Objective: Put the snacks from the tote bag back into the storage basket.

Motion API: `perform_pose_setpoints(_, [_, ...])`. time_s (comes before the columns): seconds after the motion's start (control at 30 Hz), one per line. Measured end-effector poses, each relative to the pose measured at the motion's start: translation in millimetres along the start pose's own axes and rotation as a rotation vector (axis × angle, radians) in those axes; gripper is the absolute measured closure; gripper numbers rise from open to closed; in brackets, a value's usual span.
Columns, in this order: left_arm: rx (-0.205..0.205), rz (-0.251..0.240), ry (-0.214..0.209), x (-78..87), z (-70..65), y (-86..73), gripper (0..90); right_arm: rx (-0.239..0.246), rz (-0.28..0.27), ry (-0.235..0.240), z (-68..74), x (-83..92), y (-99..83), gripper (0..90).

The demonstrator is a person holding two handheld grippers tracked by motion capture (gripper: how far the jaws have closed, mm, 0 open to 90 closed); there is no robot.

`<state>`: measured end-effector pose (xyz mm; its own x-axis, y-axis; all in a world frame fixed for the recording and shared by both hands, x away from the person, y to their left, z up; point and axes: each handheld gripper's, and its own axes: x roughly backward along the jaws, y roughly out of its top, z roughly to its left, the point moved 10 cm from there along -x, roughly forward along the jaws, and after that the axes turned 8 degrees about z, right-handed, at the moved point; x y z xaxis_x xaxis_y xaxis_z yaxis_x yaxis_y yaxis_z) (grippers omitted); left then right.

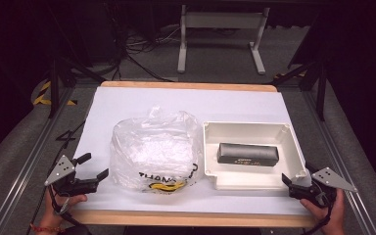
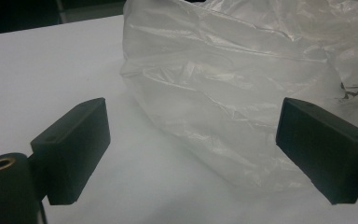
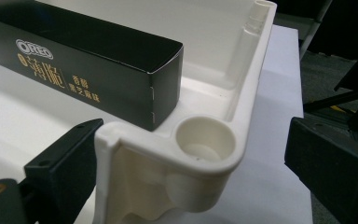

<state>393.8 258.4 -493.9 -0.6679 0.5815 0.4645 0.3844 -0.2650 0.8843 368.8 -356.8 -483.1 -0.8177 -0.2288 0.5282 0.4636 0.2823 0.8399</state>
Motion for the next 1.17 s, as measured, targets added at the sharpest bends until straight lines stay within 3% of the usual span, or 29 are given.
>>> perform_pose_setpoints(0.2, [0.005,0.004,-0.003,-0.4,0.4,-0.1,10.8,0.021,0.007,-0.003,2.1,-1.0,-0.7,6.9])
perform_pose_setpoints(1.17, [0.014,0.005,-0.003,-0.7,1.6,0.0,10.8,0.011,0.006,0.011,1.7,-0.8,-1.6,6.2])
